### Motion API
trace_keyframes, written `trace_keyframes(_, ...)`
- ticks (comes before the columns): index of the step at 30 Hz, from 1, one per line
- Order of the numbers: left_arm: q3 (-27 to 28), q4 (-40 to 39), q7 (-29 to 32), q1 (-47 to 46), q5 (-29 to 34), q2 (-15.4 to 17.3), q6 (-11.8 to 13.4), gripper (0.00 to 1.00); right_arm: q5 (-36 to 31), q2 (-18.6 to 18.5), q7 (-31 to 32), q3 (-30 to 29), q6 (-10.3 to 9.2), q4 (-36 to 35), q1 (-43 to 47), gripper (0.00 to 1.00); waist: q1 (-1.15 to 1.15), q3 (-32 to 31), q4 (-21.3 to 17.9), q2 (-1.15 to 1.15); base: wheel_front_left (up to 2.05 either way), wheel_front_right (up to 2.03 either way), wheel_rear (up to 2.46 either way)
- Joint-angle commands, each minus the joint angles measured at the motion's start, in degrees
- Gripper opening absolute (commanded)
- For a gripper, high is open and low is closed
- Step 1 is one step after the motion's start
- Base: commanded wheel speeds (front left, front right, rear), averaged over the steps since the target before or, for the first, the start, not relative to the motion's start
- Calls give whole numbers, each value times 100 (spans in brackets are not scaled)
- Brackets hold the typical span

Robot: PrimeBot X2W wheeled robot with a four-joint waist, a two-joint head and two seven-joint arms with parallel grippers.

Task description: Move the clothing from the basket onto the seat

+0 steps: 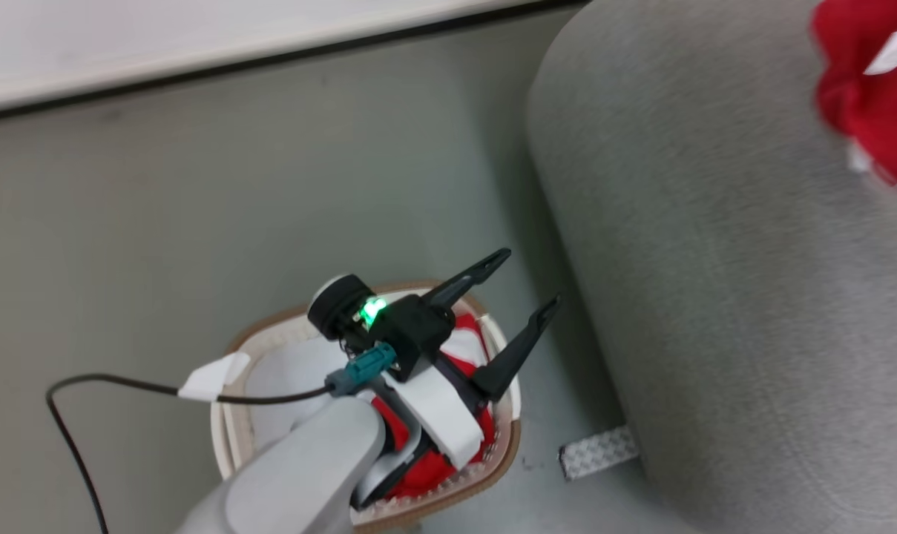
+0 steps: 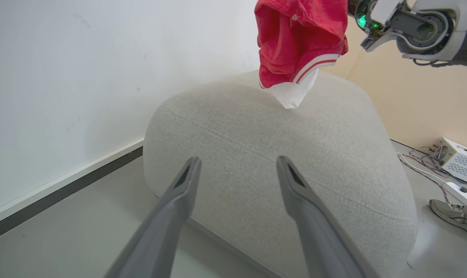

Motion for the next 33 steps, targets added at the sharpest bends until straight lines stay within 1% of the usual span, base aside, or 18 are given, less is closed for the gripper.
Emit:
trace_keyframes(1, 16, -82, 58, -157, 77, 79, 17, 100, 84, -244, 26, 43, -12, 299, -397, 0, -1, 568, 340, 0, 0, 0, 0)
trace_keyframes(5, 83, -162, 58, -264, 105, 155, 67, 100, 114, -554, 77, 187, -12, 867, -945, 0, -1, 857, 507, 0, 0, 0, 0)
trace_keyframes(6, 83, -162, 58, -264, 105, 155, 67, 100, 114, -554, 77, 187, -12, 867, -945, 0, -1, 857, 507, 0, 0, 0, 0)
trace_keyframes(7, 101, -179, 49, -290, 106, 158, 91, 100, 155, -606, 96, 194, -12, 1034, -1069, 0, -1, 913, 546, 0, 0, 0, 0)
trace_keyframes(13, 123, -240, 36, -376, 134, 201, 124, 100, 64, -884, 528, 523, -13, 1931, -1645, 0, -1, 1174, 773, 0, 0, 0, 0)
trace_keyframes(17, 155, -255, 16, -421, 136, 243, 161, 100, 96, -971, 1163, 850, -13, 2349, -1847, 0, -1, 1297, 853, 0, 0, 0, 0)
trace_keyframes(20, 160, -242, -5, -455, 131, 248, 165, 100, 99, -1028, 1647, 1131, -13, 2540, -1932, 0, -1, 1335, 874, 0, 0, 0, 0)
trace_keyframes(22, 167, -217, -20, -479, 118, 238, 175, 100, 147, -1029, 1850, 1283, -13, 2609, -1961, 0, -1, 1338, 882, 0, 0, 0, 0)
trace_keyframes(24, 173, -184, -39, -492, 93, 214, 176, 100, 161, -1046, 1903, 1387, -13, 2661, -1975, 27, -1, 1310, 890, 0, 0, 0, 0)
trace_keyframes(25, 176, -172, -40, -497, 81, 208, 178, 100, 185, -1034, 1920, 1434, -13, 2683, -1973, 44, -1, 1290, 891, 0, 0, 0, 0)
trace_keyframes(26, 180, -157, -57, -505, 68, 204, 180, 100, 213, -1013, 1930, 1473, -13, 2701, -1976, 93, -1, 1267, 890, 0, 0, 0, 0)
trace_keyframes(27, 183, -145, -70, -512, 62, 207, 185, 100, 238, -988, 1935, 1512, -13, 2706, -1976, 100, -1, 1238, 885, 0, 0, 0, 0)
trace_keyframes(33, 205, -6, -132, -413, -24, 205, 207, 100, 375, -989, 1871, 1848, -13, 2615, -1832, 100, -1, 943, 808, 0, 0, 0, 0)
